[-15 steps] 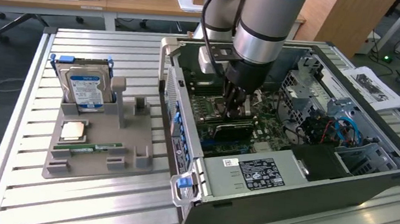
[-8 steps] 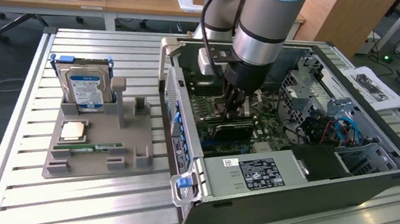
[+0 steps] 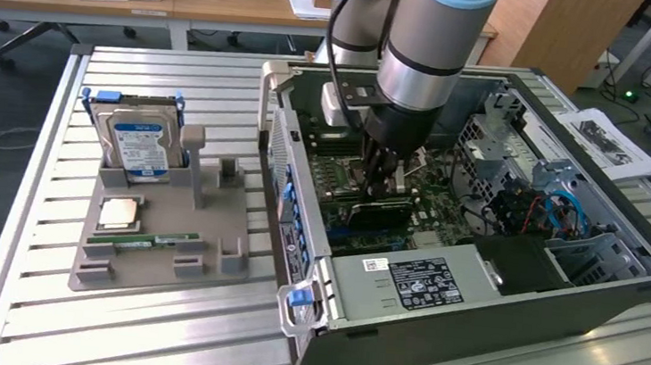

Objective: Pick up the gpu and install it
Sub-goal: 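Press down on the gpu until it lock into place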

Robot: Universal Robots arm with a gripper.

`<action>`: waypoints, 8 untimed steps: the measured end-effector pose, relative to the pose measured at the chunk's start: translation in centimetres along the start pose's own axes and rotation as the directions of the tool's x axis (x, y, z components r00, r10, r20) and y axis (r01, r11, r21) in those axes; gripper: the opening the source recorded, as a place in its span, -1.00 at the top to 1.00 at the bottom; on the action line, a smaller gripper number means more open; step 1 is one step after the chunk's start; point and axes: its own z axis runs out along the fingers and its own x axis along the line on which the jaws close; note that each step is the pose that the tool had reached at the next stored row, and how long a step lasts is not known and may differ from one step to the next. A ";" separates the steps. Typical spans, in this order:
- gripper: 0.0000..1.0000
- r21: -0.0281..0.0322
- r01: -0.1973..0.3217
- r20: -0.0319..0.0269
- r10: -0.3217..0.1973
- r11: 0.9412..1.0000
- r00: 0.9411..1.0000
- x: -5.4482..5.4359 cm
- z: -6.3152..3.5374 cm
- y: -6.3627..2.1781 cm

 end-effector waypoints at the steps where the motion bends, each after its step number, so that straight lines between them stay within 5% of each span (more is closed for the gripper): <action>1: 0.79 0.000 0.000 0.000 0.000 1.000 1.000 0.0 0.03 0.00; 8: 0.79 0.000 0.000 0.000 0.000 1.000 1.000 0.0 0.28 0.00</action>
